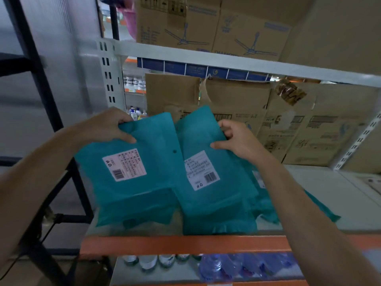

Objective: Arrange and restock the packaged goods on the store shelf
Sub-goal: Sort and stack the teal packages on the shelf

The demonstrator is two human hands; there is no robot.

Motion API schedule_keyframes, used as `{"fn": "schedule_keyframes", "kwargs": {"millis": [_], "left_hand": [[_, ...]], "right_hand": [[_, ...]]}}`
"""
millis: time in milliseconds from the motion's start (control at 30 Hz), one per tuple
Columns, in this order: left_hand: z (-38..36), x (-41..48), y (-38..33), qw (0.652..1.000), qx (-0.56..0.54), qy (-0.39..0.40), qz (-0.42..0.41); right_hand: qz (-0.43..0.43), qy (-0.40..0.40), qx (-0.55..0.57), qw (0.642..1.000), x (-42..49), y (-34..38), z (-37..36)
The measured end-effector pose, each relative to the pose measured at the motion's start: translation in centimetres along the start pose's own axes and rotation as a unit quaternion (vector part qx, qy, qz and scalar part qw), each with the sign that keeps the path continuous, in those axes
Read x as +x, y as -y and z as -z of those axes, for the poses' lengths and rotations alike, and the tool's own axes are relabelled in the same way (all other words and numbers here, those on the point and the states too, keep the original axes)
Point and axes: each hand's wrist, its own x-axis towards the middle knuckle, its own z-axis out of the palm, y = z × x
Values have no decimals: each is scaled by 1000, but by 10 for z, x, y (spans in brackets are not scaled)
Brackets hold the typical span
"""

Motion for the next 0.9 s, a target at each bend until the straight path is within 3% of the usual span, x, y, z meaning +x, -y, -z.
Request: {"fn": "schedule_keyframes", "kwargs": {"millis": [233, 500, 700, 900], "left_hand": [[-13, -6, -39, 994, 99, 10, -43], [-54, 1, -112, 993, 93, 14, -74], [-108, 8, -189, 992, 96, 4, -77], [-173, 16, -270, 991, 110, 16, -75]], "right_hand": [[10, 3, -210, 978, -37, 9, 38], [-9, -24, -256, 966, -91, -18, 104], [-16, -60, -413, 909, -143, -53, 179], [-24, -74, -411, 908, -198, -106, 257]]}}
